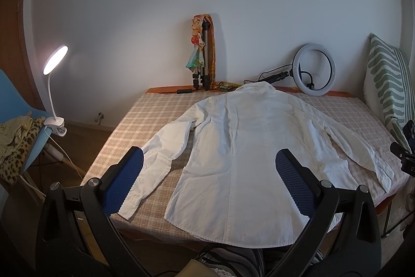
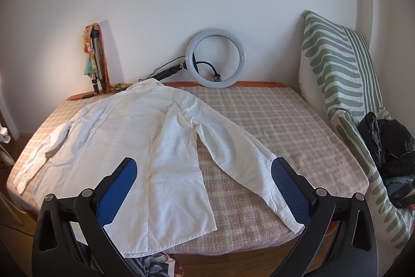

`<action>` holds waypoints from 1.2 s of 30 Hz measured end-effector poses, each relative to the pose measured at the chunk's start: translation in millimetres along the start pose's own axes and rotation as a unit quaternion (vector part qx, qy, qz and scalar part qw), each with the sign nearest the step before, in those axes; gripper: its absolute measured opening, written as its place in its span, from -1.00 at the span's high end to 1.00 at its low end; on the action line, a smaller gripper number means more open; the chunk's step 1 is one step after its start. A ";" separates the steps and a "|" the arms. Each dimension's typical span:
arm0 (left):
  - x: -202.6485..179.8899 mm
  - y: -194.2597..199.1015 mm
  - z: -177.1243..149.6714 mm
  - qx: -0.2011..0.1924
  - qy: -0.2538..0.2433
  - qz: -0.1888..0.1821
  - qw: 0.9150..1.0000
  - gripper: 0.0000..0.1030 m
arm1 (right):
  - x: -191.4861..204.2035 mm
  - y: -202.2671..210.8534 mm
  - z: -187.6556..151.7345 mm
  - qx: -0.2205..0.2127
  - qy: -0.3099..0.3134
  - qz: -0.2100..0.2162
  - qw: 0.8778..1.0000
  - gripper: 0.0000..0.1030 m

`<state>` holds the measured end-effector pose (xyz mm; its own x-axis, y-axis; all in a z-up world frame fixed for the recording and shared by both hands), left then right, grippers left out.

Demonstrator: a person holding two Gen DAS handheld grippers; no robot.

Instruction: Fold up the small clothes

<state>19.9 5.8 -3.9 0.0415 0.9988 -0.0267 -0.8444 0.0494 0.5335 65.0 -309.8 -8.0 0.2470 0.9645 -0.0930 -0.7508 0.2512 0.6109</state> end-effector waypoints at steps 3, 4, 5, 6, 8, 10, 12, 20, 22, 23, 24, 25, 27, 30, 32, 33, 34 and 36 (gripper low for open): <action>0.6 -0.1 -0.6 0.000 0.000 0.001 1.000 -1.00 | -0.5 0.3 -0.4 -0.001 0.000 0.001 1.000 -0.99; 1.3 -0.2 -0.8 0.001 0.001 0.001 1.000 -1.00 | -0.4 0.2 -0.4 0.000 0.000 0.000 1.000 -0.99; 2.9 -0.5 -0.8 0.001 0.001 0.001 1.000 -1.00 | -0.4 0.2 -0.4 0.000 0.000 0.000 1.000 -0.99; 3.2 -0.9 -0.7 0.001 0.001 0.001 1.000 -1.00 | -0.2 -0.2 -0.5 0.000 0.000 0.000 1.000 -0.99; 4.2 -1.3 -1.0 0.001 0.002 0.001 1.000 -1.00 | -0.6 0.2 -0.7 0.000 0.000 0.000 1.000 -0.99; 4.0 -1.1 -1.3 0.001 0.002 0.001 1.000 -1.00 | -0.6 0.0 -1.0 0.000 0.000 0.000 1.000 -0.99; 4.5 -1.4 -1.4 0.000 0.002 0.001 1.000 -1.00 | -0.5 -0.1 -1.0 0.000 0.000 0.000 1.000 -0.99; 4.4 -2.2 -2.2 0.002 0.003 0.000 1.000 -1.00 | -0.6 -0.3 -1.0 0.000 -0.001 0.000 1.000 -0.99; 4.2 -2.2 -2.2 0.002 0.003 0.001 1.000 -1.00 | -0.5 -0.3 -1.3 0.001 -0.001 0.000 1.000 -0.99; 4.4 -2.5 -2.3 0.002 0.003 0.001 1.000 -1.00 | -0.6 -0.3 -1.5 0.001 -0.001 0.000 1.000 -0.99; 4.4 -2.2 -2.2 0.002 0.003 0.000 1.000 -1.00 | -0.7 -0.3 -1.5 0.001 -0.001 0.001 1.000 -0.99; 4.4 -2.2 -2.2 0.002 0.003 0.000 1.000 -1.00 | -0.6 -0.3 -1.6 0.001 -0.001 0.001 1.000 -0.99; 4.3 -2.6 -2.3 0.002 0.003 0.000 1.000 -1.00 | -0.5 0.0 -1.7 0.001 -0.001 0.001 1.000 -0.99; 4.8 -2.8 -2.6 0.001 0.004 0.001 1.000 -1.00 | -0.4 -0.5 -1.1 0.001 0.000 0.000 1.000 -0.99; 4.7 -3.1 -2.8 0.002 0.003 0.001 1.000 -1.00 | -0.5 -0.3 -1.2 0.001 0.001 0.000 1.000 -0.99; 4.9 -2.9 -2.9 0.002 0.004 0.001 1.000 -1.00 | -0.5 -0.3 -2.3 0.001 0.001 0.000 1.000 -0.99; 6.1 -3.1 -3.3 0.002 0.004 0.001 1.000 -1.00 | -0.6 -0.2 -1.8 0.001 0.000 0.001 1.000 -0.99; 7.0 -2.9 -4.1 0.002 0.005 0.001 1.000 -1.00 | -0.7 -0.3 -3.2 0.002 0.000 0.001 1.000 -0.99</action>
<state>20.4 12.6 -9.0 0.0340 0.9988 -0.0339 -0.8427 0.0469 0.5363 63.1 -310.2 -10.7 0.2448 0.9653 -0.0914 -0.7484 0.2481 0.6151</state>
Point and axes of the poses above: each gripper's, at about its wrist camera, not at the fingertips, and y roughly against the way its jaws point, x to its left, z to its top, the point moved 3 cm from there along -y, roughly the way its jaws point, and after that the axes turned 4 degrees about -z, right-handed, at the moved point
